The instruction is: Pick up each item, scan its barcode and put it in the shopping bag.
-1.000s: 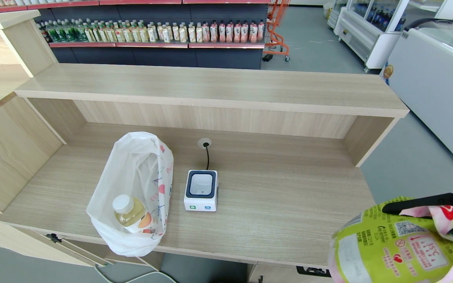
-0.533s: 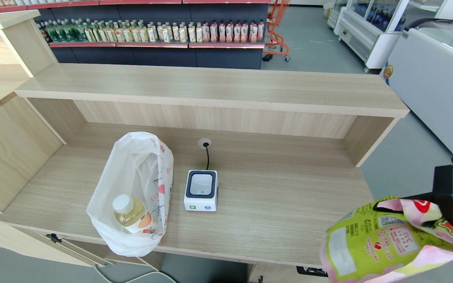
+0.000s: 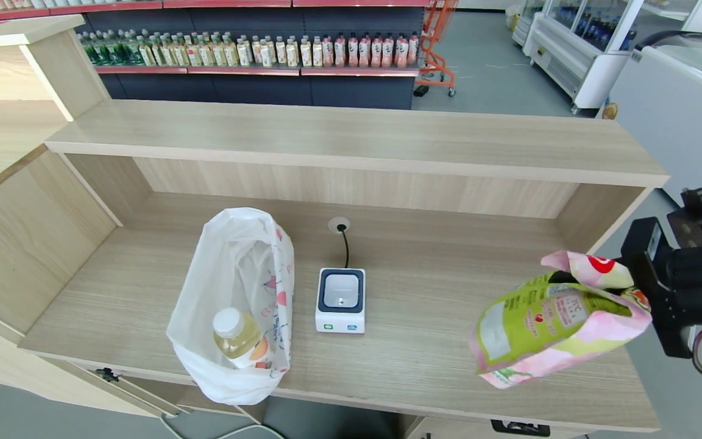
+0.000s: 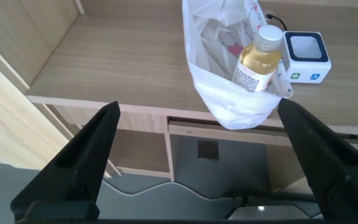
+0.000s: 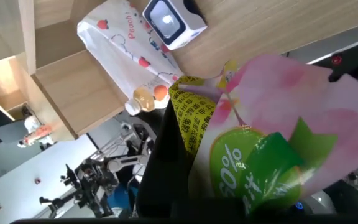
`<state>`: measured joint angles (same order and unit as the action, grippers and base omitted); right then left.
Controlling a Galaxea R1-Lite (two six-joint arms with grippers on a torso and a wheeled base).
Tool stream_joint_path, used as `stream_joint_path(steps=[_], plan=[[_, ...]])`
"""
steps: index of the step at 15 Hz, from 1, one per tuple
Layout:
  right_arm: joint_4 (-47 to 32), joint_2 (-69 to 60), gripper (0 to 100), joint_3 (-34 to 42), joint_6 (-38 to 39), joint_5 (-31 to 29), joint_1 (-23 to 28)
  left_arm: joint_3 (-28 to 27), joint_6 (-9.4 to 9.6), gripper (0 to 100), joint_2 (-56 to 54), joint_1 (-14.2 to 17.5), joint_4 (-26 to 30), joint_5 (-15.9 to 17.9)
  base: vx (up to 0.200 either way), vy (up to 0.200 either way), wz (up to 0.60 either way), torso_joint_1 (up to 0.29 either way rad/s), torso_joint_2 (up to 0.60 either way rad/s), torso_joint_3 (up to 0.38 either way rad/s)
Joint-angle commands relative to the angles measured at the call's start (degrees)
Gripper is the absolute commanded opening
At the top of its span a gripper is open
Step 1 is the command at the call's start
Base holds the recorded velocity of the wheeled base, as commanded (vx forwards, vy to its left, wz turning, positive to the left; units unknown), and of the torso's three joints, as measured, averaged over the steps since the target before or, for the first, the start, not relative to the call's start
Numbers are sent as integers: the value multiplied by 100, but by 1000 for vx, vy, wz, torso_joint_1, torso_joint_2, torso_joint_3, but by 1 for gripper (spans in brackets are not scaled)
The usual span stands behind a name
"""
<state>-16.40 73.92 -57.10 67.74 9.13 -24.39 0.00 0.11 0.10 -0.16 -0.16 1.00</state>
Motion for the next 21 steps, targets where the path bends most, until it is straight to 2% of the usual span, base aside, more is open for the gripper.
stream_joint_path(steps=[1,4,6,10,14,21], plan=[[5,421,0,-135,11,-61,66,0,-2,100,-1,-2,-2,-3,0,200,0,-2,2,2],[5,887,0,-548,187,-69,356,0,-2,100,-1,-2,-2,-3,0,200,0,1,4,1],[22,1115,0,-741,362,-69,374,0,7,100,-1,-2,-2,-3,0,200,0,7,2,-2],[14,2003,0,-1479,732,-87,383,0,24,100,-1,-2,-2,-3,0,0,0,0,0,0],[22,2662,0,-1673,855,-175,550,0,24,100,-1,-2,-2,-3,0,0,0,0,0,0],[31,3286,0,-1998,1312,-166,163,0,24,100,-1,-2,-2,-3,0,0,0,0,0,0]])
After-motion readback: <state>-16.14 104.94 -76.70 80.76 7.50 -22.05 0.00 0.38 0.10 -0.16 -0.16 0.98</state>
